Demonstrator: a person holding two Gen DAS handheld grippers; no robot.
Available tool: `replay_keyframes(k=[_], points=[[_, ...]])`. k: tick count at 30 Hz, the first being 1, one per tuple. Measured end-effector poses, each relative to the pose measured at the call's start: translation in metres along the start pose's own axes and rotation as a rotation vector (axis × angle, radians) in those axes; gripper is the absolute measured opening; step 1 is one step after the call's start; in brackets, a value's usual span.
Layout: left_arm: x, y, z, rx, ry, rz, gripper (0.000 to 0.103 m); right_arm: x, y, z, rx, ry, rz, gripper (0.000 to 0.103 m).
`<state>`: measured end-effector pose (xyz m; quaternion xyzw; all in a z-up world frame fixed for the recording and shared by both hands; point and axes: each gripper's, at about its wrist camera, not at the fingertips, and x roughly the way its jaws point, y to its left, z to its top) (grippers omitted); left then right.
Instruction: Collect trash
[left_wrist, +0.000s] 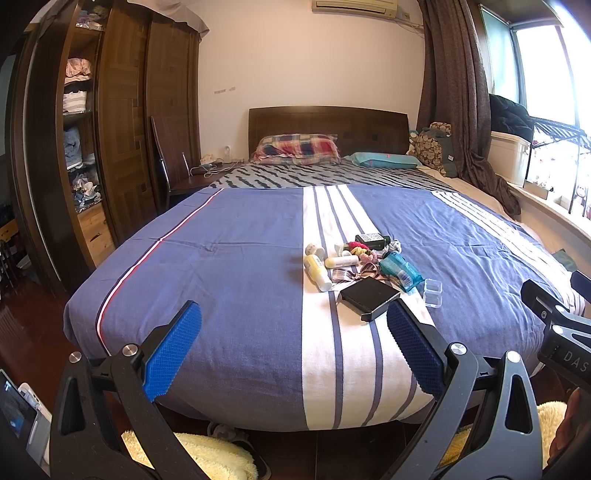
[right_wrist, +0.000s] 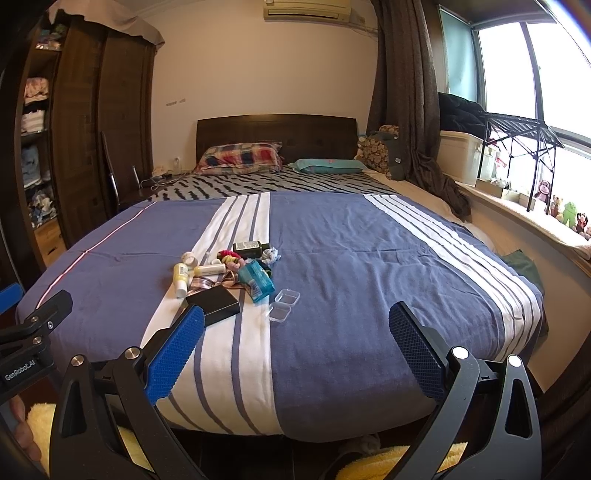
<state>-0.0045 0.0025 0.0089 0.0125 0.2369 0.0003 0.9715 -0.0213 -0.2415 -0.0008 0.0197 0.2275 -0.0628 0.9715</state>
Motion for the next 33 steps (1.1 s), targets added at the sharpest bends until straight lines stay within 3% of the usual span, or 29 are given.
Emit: replay_keyframes(k=[33], points=[[-0.0020,0.0003,-0.0009,0.001,-0.005,0.000,0.095,-0.0032,0.0066,0.0024,-0.008,-0.001,0.007,0.100]])
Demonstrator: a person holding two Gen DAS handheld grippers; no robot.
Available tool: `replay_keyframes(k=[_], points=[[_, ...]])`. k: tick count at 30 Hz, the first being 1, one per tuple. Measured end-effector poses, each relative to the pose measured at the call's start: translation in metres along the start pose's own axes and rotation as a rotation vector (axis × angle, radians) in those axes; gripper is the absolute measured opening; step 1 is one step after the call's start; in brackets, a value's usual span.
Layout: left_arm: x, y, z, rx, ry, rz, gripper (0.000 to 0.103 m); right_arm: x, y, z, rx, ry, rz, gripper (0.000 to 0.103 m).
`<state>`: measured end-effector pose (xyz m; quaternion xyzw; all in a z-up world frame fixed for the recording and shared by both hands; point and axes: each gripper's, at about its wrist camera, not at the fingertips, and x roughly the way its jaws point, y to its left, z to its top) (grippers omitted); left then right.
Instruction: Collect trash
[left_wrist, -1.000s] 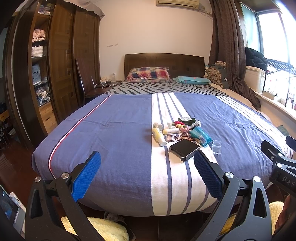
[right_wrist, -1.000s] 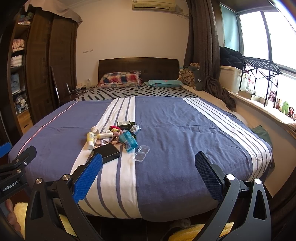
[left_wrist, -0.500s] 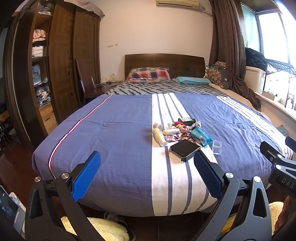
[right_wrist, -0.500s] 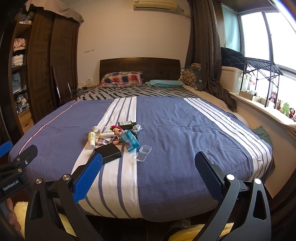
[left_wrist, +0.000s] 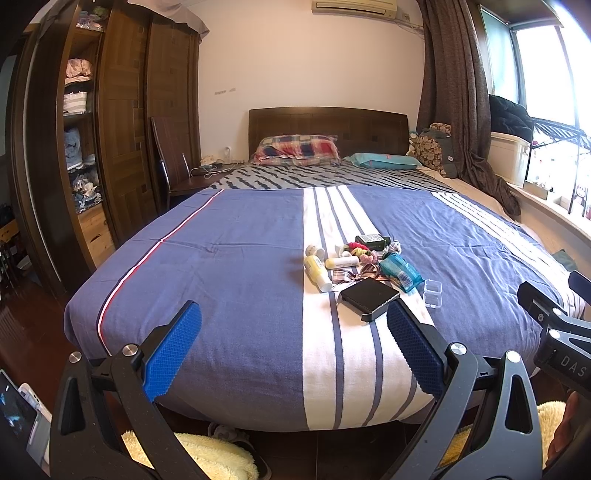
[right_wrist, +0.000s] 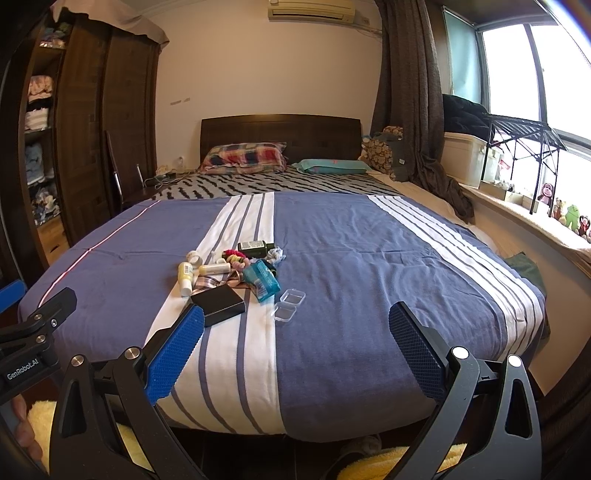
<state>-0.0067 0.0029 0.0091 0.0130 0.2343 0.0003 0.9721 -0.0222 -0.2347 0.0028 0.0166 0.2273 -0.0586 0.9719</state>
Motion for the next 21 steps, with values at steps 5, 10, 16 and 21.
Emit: replay_keyframes(k=[5,10,16,21], points=[[0.0001,-0.0001,0.0000,0.000,0.000,0.000,0.095,0.0001,-0.0005,-0.0001,-0.001,0.000,0.000,0.100],[0.0001,-0.0001,-0.0001,0.000,0.000,0.000,0.095,0.0000,-0.0003,0.0002,0.000,-0.001,0.000,0.100],[0.0004,0.0005,-0.0002,0.002,0.002,0.000,0.095,0.0005,-0.0010,-0.0005,0.000,0.001,0.001,0.100],[0.0024,0.0024,0.0005,0.005,0.006,0.001,0.095,0.0014,0.0006,-0.0006,-0.001,0.003,0.001,0.100]])
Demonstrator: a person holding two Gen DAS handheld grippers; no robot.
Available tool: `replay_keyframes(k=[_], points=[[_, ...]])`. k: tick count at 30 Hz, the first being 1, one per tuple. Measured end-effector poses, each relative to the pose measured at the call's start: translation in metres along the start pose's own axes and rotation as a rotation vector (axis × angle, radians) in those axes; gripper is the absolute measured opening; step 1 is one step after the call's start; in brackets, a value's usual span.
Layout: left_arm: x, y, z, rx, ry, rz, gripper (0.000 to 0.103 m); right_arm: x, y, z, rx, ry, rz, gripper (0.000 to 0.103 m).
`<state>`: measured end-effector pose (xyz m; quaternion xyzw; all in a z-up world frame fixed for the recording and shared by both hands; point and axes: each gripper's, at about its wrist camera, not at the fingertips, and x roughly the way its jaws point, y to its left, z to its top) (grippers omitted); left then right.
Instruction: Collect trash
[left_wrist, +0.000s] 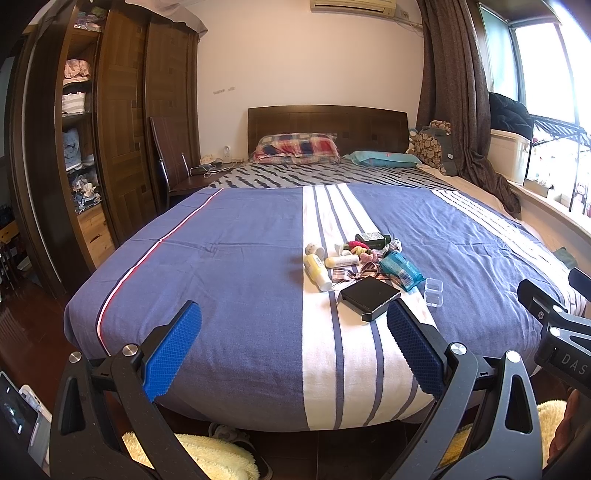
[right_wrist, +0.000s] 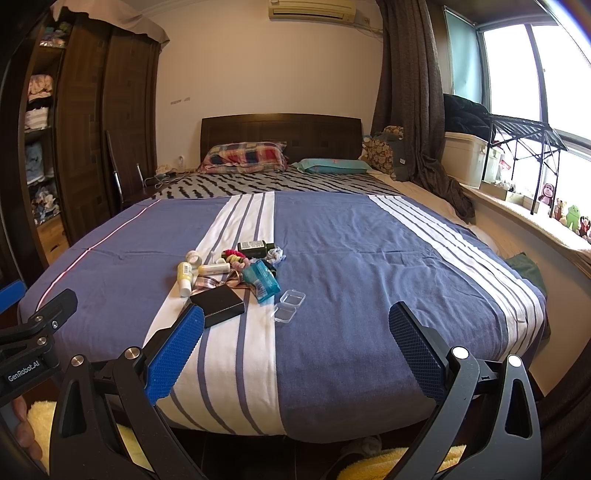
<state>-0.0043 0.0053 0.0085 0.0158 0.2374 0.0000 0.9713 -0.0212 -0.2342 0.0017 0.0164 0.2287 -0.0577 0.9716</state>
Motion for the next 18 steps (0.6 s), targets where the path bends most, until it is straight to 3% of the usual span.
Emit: replay_keyframes(k=[18], points=[[0.055,0.004,-0.009,0.010,0.092,0.030,0.095,0.050,-0.004,-0.007,0.007,0.091,-0.007,0.100]])
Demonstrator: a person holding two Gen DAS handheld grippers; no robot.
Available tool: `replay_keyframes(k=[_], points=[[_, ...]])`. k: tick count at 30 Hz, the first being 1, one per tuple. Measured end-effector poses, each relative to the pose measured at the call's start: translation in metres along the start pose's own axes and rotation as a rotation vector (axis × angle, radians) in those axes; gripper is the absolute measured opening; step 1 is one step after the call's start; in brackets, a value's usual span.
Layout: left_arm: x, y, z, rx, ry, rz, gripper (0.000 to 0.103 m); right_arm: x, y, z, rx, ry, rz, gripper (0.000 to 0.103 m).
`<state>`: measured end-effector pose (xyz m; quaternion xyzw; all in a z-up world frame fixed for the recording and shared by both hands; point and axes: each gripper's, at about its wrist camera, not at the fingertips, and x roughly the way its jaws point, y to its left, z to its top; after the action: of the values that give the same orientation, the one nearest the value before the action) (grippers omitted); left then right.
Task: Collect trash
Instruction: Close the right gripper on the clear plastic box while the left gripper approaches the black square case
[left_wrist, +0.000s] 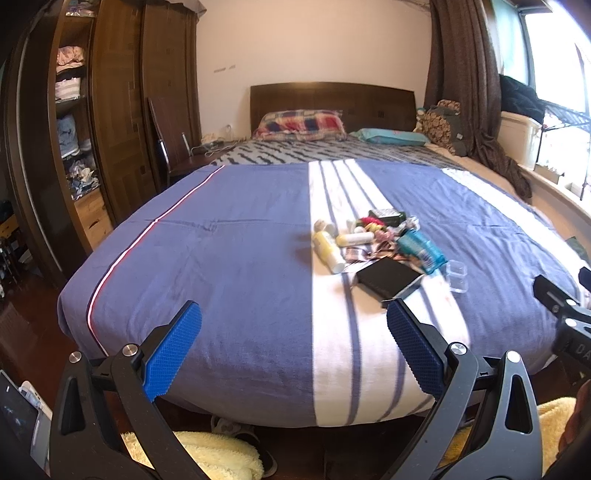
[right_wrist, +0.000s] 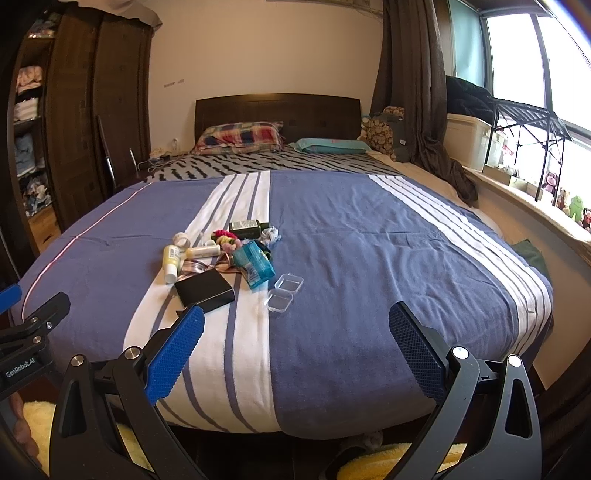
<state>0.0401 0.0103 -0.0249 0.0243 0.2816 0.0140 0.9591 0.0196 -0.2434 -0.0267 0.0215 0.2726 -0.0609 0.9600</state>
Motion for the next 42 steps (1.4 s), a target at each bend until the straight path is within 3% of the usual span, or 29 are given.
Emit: replay_keyframes(k=[16,25,30,36,39,42], points=[[0.080,-0.007,-0.011,0.039,0.125,-0.051,0.095,0.099,-0.005,-0.016,0.049,0.142,0.047,0.100],[0.113,-0.016,-0.013,0.064,0.186,-0.097,0.091,0.157,0.008,-0.023,0.054,0.224,0.054,0.062],[0.124,-0.028,-0.014,0.061,0.218,-0.196,0.088,0.175,0.009,-0.014,0.054,0.216,0.045,0.060],[0.135,-0.048,-0.009,0.062,0.237,-0.241,0.087,0.189,0.006,-0.005,0.041,0.225,0.050,0.060],[0.139,-0.058,-0.001,0.057,0.236,-0.259,0.087,0.190,-0.002,-0.003,0.040,0.224,0.043,0.040],[0.145,-0.070,0.007,0.037,0.243,-0.273,0.087,0.189,-0.013,-0.004,0.042,0.230,0.068,0.037]])
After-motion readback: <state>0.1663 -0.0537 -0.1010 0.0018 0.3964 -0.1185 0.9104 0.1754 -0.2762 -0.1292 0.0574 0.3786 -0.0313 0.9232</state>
